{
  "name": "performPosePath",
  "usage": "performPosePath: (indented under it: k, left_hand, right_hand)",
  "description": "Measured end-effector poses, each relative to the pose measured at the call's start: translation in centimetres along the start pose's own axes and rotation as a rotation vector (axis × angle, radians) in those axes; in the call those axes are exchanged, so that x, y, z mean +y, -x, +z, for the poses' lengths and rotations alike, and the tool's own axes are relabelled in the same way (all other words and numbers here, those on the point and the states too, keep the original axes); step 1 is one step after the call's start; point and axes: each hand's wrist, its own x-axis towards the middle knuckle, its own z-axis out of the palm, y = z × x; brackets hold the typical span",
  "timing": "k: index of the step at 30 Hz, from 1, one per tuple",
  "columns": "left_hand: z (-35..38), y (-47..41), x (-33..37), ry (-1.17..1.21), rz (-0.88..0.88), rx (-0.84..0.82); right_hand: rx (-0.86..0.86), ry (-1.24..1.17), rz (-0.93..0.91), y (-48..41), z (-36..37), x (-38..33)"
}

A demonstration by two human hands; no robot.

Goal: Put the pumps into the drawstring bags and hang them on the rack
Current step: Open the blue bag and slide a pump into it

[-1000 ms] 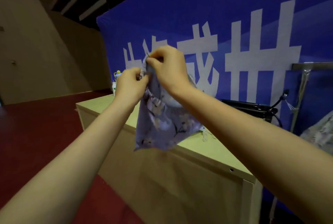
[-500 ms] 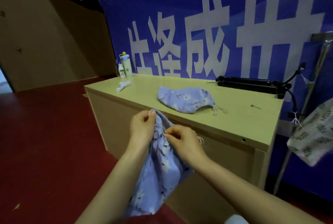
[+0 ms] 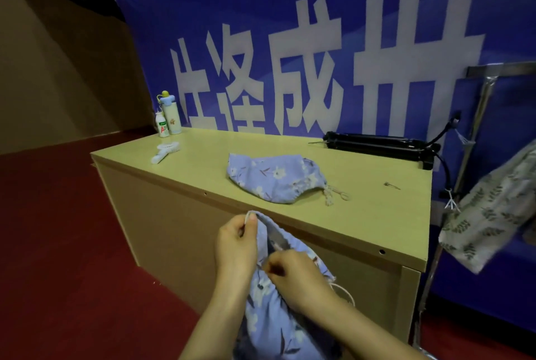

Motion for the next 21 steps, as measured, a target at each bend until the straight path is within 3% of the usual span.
performPosePath:
  k: [9, 13, 17, 19, 21]
  left_hand:
    - [5.8, -5.2, 3.4, 0.117, 0.040, -0.072]
    - [9.5, -8.6, 5.0, 0.199, 0.048, -0.092]
    - [13.4, -12.1, 5.1, 0.205, 0.044, -0.091]
    - [15.6, -14.1, 4.6, 0.157, 0.040, -0.099]
    - [17.3, -15.7, 4.0, 0.106, 0.032, -0.106]
  right_hand:
    - [-0.146, 0.246, 0.028, -3.1, -7.1, 2.1]
    - [0.057, 0.095, 0.001, -4.6, -11.2, 4.1]
    - [0.368, -0.153, 0.108, -8.3, -16.0, 9.0]
    - [0.508, -0.085, 0.162, -11.1, -18.9, 12.5]
    - [0.541, 0.086, 0.236, -13.8, -21.4, 16.2]
